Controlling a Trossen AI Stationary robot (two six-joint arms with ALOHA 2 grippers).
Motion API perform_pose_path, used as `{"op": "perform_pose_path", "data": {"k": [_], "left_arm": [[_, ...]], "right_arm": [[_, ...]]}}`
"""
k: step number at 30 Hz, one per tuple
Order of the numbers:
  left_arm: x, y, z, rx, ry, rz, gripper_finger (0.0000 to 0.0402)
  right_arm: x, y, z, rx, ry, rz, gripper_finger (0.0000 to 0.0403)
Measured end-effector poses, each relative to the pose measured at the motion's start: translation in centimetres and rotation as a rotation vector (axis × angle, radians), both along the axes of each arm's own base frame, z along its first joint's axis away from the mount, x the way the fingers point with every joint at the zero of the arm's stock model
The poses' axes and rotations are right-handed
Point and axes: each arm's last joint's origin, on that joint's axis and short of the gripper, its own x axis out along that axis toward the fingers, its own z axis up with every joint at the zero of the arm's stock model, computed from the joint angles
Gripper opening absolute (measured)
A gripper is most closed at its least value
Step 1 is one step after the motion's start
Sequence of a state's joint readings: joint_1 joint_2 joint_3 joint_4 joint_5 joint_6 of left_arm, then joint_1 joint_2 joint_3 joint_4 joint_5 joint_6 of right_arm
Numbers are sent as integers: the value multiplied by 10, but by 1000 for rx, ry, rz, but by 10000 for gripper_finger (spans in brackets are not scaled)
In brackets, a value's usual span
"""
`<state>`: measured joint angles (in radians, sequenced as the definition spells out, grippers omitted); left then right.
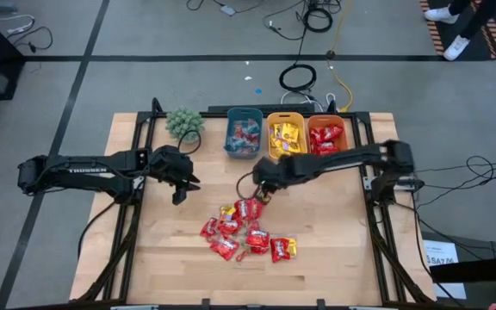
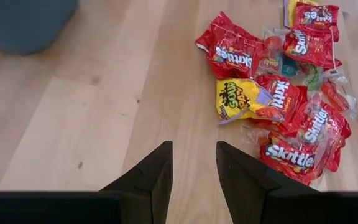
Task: Sort candy
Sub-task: Put the red candy into the orange bin
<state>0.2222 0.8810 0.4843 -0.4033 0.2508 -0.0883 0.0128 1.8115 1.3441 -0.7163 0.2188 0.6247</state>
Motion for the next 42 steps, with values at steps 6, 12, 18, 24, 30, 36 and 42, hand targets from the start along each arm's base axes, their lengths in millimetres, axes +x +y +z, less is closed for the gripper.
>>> {"op": "perform_pose_path", "data": {"k": [6,12,18,24,30,36,42], "left_arm": [[0,0,0,16,-7,-9,132],[0,0,0,16,-7,-8,132],[0,0,0,16,-7,-7,132],[2,1,2,20,-27,-7,132],[2,1,2,22,-36,-7,132],[2,1,2,3,-33,11,132],[2,1,2,1,-26,11,132]], "right_arm": [[-36,-5,68,-102,-163,-57,7],[-83,-25,108,-226,-199,-302,8],[-121,-52,121,-266,-118,-484,7],[-141,-82,114,-262,33,-653,9],[-146,-111,98,-250,187,-761,32],[-147,-128,89,-233,243,-813,74],[-154,-135,88,-202,276,-846,145]]}}
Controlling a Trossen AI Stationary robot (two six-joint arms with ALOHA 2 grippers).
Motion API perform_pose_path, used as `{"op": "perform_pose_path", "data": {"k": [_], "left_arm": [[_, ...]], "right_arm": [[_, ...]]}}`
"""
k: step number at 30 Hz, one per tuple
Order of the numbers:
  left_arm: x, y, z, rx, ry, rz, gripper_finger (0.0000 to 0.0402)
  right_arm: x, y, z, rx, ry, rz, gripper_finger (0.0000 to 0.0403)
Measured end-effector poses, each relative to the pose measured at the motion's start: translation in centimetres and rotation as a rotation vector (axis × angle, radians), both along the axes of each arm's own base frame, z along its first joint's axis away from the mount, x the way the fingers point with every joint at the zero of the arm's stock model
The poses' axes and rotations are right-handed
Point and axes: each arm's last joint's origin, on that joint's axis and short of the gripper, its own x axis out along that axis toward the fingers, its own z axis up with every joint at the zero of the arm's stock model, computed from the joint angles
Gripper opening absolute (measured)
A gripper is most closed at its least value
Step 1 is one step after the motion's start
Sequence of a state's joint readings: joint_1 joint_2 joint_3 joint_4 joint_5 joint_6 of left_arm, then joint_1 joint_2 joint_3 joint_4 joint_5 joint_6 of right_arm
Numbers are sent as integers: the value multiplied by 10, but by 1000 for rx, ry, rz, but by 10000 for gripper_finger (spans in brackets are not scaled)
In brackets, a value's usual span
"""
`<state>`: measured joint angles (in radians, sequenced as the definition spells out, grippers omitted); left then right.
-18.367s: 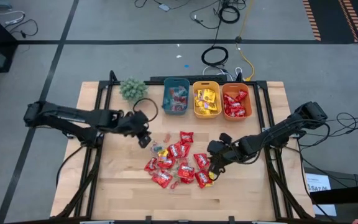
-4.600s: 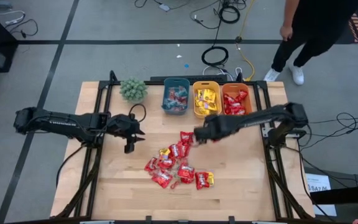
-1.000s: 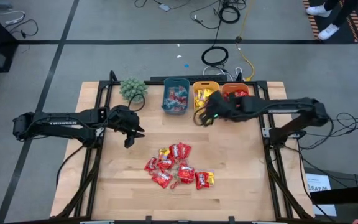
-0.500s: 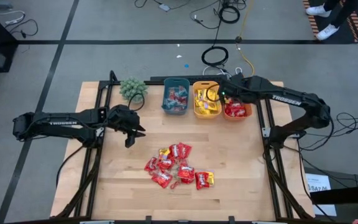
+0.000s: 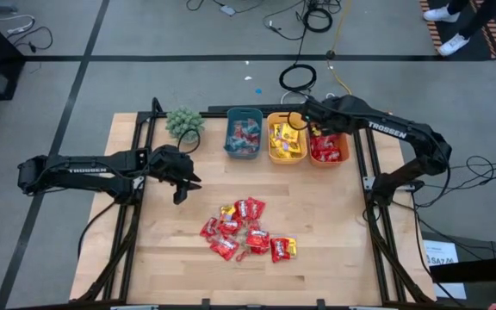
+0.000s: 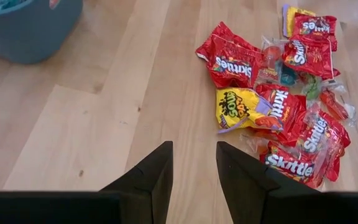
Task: Sort candy
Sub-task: Put the red candy into the orange bin
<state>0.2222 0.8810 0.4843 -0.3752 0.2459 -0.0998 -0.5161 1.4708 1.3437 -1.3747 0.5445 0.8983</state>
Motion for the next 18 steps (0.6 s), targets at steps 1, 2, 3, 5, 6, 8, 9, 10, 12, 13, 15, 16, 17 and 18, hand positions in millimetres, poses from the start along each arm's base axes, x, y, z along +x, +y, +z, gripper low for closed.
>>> {"op": "perform_pose_path", "data": {"k": [1,2,3,5,6,8,9,10,12,13,15,16,17,18], "left_arm": [[0,0,0,0,0,0,132],[0,0,0,0,0,0,132],[0,0,0,0,0,0,132],[0,0,0,0,0,0,132],[0,0,0,0,0,0,132],[0,0,0,0,0,0,132],[0,0,0,0,0,0,132],[0,0,0,1,0,0,132],[0,0,0,0,0,-1,132],[0,0,0,0,0,-1,132],[0,0,0,0,0,0,132],[0,0,0,0,0,-1,132],[0,0,0,0,0,-1,132],[0,0,0,0,0,0,132]], "right_arm": [[-1,0,0,6,10,-4,156],[-2,1,0,11,18,-5,165],[-3,1,0,14,23,-5,174],[-4,2,0,23,39,-6,188],[-5,2,0,27,46,-6,193],[-5,4,0,29,50,-4,201],[-4,4,0,27,47,-4,204],[-4,5,0,27,46,-3,206],[-3,6,0,26,46,2,207],[-3,6,0,27,45,3,207],[-3,6,0,27,45,3,207],[-3,6,0,26,46,3,207],[-3,6,0,26,45,3,207],[-3,6,0,26,45,3,207]]}}
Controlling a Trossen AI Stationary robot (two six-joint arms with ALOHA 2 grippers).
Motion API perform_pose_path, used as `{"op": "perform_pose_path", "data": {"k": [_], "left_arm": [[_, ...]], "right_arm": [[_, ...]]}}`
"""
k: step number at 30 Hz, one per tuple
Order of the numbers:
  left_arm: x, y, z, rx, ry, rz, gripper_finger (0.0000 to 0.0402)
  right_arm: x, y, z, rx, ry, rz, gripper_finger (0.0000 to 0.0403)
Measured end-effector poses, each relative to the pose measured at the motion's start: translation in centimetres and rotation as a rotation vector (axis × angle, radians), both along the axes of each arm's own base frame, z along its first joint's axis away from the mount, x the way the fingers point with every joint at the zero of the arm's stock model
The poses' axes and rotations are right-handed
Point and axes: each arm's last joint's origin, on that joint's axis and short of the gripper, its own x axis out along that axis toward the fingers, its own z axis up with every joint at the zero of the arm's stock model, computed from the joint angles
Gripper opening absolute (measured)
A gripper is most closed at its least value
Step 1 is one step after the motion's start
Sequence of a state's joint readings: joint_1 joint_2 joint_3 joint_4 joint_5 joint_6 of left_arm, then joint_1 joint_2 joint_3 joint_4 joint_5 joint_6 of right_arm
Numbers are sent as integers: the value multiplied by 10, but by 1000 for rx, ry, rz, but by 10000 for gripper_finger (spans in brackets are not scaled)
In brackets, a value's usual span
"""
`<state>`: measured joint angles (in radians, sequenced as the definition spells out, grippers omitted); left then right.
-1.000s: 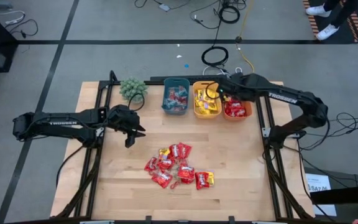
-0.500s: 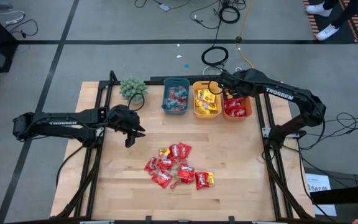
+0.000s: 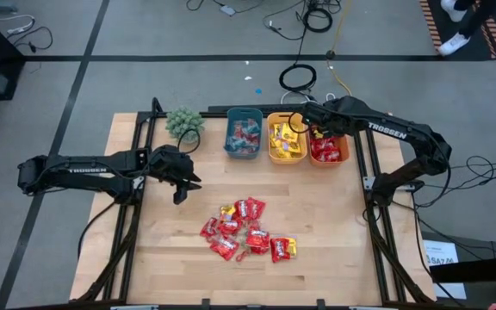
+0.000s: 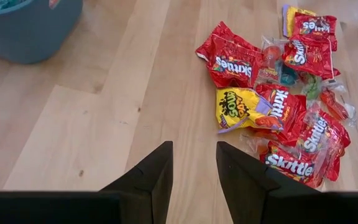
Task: Sort candy
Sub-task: Put the red candy into the orange bin
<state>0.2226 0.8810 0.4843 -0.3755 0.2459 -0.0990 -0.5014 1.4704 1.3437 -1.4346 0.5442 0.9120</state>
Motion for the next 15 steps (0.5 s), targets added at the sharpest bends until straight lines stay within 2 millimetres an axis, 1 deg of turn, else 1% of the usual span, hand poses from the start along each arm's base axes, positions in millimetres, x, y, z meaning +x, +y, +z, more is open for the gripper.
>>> {"op": "perform_pose_path", "data": {"k": [4,7,11,15], "left_arm": [[0,0,0,0,-1,-1,132],[0,0,0,0,-1,0,132],[0,0,0,-7,1,6,132],[0,0,0,-59,6,54,132]], "right_arm": [[0,0,0,2,3,8,208],[3,6,2,-5,-5,55,208],[12,26,10,-42,-82,158,208],[26,57,20,-89,-213,288,207]]}}
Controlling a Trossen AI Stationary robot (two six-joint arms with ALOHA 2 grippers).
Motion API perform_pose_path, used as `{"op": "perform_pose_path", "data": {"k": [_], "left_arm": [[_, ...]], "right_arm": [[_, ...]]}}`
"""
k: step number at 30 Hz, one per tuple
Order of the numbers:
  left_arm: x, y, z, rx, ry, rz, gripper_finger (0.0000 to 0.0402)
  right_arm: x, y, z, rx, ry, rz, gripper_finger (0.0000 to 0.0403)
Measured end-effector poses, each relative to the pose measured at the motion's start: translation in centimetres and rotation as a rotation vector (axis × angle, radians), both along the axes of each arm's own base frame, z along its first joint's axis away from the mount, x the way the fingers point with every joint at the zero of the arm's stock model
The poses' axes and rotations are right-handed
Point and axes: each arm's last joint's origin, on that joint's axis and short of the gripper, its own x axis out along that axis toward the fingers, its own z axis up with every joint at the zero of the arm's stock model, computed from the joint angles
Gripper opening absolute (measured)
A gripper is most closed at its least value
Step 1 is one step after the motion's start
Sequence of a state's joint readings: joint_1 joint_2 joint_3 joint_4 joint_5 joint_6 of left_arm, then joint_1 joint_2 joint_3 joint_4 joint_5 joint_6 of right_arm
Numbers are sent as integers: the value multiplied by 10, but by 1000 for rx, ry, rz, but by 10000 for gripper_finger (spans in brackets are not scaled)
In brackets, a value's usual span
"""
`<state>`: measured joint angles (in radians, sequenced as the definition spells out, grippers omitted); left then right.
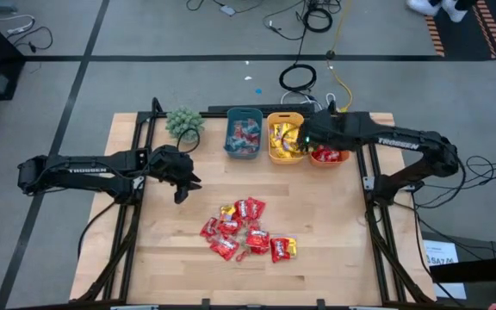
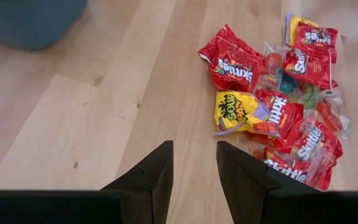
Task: Sort candy
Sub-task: Put the red candy into the orange bin
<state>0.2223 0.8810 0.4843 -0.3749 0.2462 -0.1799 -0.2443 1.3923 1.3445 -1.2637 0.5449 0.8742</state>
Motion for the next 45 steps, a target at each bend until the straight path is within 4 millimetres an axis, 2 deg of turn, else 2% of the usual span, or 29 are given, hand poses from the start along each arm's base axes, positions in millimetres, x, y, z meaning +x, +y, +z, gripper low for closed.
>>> {"op": "perform_pose_path", "data": {"k": [4,10,13,17,23,29,32,38,45], "left_arm": [[0,0,0,11,1,4,132],[0,0,0,-10,3,22,132],[0,0,0,-9,4,21,132],[0,0,0,11,1,3,132],[1,1,0,20,-6,3,132],[0,0,0,18,1,4,132],[-1,0,-1,16,14,5,132],[-1,0,-1,19,13,6,132],[-1,0,-1,19,13,6,132]], "right_arm": [[22,37,-4,5,-152,193,207],[50,98,-45,56,-440,445,207],[53,121,-66,66,-594,520,207],[47,139,-91,65,-661,601,207],[53,146,-114,17,-617,693,207],[83,145,-136,-93,-646,781,207],[101,143,-149,-97,-598,788,207],[145,136,-167,-35,-382,875,207],[173,130,-187,158,-84,865,188]]}}
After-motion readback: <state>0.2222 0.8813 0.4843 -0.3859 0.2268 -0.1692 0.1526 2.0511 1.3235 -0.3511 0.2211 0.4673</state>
